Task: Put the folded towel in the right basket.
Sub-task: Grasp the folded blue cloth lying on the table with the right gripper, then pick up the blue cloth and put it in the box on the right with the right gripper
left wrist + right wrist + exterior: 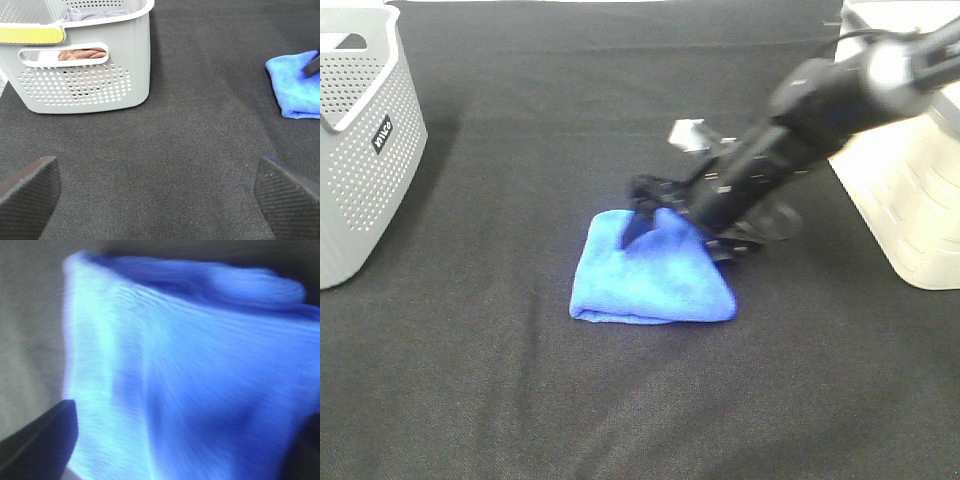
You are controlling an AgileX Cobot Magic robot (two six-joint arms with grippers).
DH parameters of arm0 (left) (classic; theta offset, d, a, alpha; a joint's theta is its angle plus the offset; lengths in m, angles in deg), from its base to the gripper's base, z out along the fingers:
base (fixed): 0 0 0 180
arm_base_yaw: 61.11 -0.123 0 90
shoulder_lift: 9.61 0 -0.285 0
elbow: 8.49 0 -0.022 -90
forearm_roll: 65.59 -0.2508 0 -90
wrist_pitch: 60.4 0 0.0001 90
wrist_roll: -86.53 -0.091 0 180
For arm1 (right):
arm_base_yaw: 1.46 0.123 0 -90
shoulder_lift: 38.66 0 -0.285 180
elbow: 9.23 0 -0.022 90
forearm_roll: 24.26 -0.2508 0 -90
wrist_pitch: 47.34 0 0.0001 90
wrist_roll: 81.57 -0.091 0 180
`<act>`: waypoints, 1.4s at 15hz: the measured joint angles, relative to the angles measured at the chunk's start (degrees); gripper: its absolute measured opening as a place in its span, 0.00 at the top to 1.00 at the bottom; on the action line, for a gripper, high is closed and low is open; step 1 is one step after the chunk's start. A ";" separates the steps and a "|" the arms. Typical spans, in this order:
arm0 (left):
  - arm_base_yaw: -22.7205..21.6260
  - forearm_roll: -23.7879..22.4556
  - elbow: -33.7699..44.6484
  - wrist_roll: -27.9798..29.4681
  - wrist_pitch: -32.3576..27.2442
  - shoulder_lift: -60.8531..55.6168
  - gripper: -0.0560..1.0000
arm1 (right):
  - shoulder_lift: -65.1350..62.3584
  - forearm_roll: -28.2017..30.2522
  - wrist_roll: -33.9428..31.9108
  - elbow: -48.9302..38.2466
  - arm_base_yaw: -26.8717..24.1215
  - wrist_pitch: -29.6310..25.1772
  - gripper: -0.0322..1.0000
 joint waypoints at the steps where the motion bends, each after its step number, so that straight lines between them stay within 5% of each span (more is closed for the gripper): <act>1: 0.00 0.00 0.00 0.00 0.00 0.00 0.02 | 0.74 -0.06 0.00 1.60 1.66 0.00 0.16; 3: 0.00 0.00 0.00 0.00 0.00 0.00 0.02 | 1.38 0.00 0.00 2.92 2.75 0.00 0.25; 5: 0.00 0.00 0.00 0.00 0.00 0.00 0.02 | 2.81 0.23 0.00 4.76 3.32 -0.46 0.70; 6: 0.00 0.00 0.00 0.00 0.00 0.00 0.02 | 3.15 0.92 0.00 5.61 3.32 -1.09 0.74; 11: 0.00 0.00 0.00 0.00 0.00 0.00 0.02 | -0.11 4.76 0.00 19.08 2.75 -13.12 0.74; 16: 0.00 0.00 0.00 0.00 0.00 0.00 0.02 | -8.65 13.06 -4.70 36.67 -3.67 -22.40 0.74; 19: 0.00 0.00 0.00 0.00 0.00 0.00 0.02 | -11.34 27.62 -8.19 51.68 -14.44 -31.68 0.74; 21: 0.00 0.00 0.00 0.00 0.00 0.00 0.02 | -11.40 36.38 -8.65 54.77 -20.63 -32.89 0.74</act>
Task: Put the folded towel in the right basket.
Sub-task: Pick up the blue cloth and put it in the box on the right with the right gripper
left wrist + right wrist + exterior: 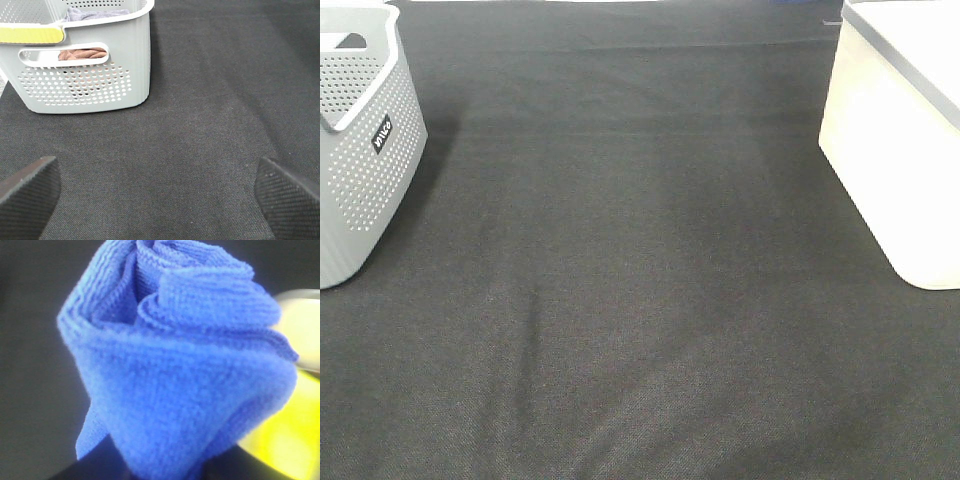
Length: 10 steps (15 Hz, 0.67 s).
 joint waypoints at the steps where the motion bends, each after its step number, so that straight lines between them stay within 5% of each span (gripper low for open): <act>1: 0.00 0.00 0.00 0.00 0.00 0.00 0.02 | 0.11 2.75 -0.11 0.11 -2.46 -0.29 0.74; 4: 0.00 0.00 0.00 0.00 0.00 0.00 0.02 | 3.15 7.39 -0.34 0.34 -11.75 -0.57 0.74; 7: 0.00 0.00 0.00 0.00 0.00 0.00 0.02 | 7.45 8.42 -1.03 0.34 -14.73 -0.63 0.70; 9: 0.00 0.00 0.00 0.00 0.00 0.00 0.02 | 9.00 8.88 -3.55 -0.46 -14.78 -0.57 0.21; 10: 0.00 0.00 0.00 0.00 0.00 0.00 0.02 | 9.05 9.22 -3.78 -1.03 -14.78 -0.57 0.11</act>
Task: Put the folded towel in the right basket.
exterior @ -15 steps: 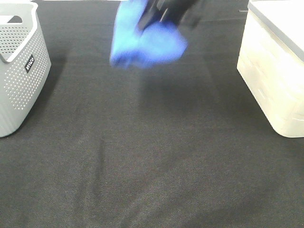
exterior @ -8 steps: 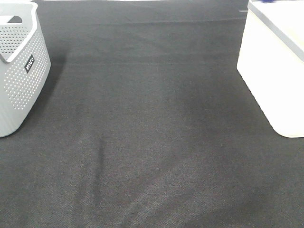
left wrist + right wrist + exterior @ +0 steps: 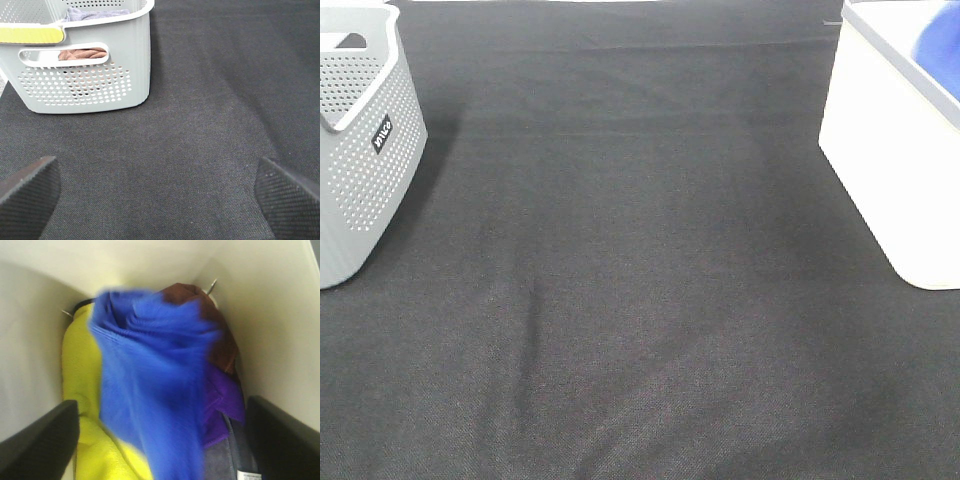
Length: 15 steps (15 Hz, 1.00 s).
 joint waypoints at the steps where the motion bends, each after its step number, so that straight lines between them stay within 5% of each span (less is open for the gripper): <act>1: 0.00 0.00 0.00 0.00 0.00 0.00 0.02 | 0.06 0.06 -0.11 -0.17 0.00 -0.06 0.07; 5: 0.00 0.00 0.00 0.00 0.00 0.00 0.02 | -1.78 -0.34 -0.29 -0.46 0.80 -0.06 0.04; 11: 0.00 0.00 0.00 0.00 0.00 0.00 0.02 | -12.20 -2.98 -0.74 -3.04 10.20 0.06 0.03; 15: 0.00 0.00 0.00 0.00 0.00 0.00 0.02 | -30.31 -4.58 -1.38 -25.38 14.15 0.23 0.03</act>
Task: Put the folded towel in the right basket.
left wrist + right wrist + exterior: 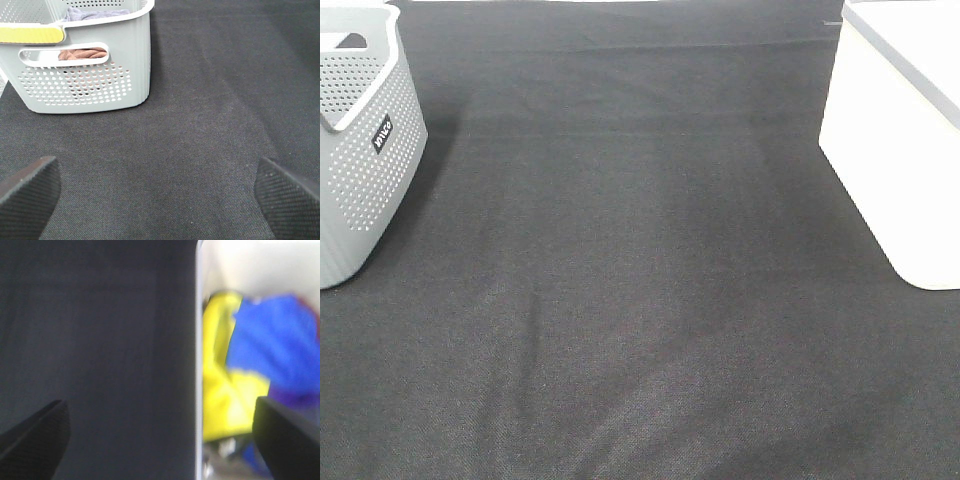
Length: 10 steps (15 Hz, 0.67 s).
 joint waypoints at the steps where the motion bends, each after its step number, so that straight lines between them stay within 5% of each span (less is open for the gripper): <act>1: 0.00 0.00 0.00 0.00 0.00 0.00 0.02 | -5.67 0.46 -0.29 -7.33 0.00 0.00 0.03; 8: 0.00 0.00 0.00 0.00 0.00 0.00 0.02 | -59.07 1.60 -0.29 -63.31 0.00 6.82 0.03; 10: 0.00 0.00 0.00 0.00 0.00 0.00 0.02 | -64.52 1.60 -0.29 -67.95 0.00 7.96 0.03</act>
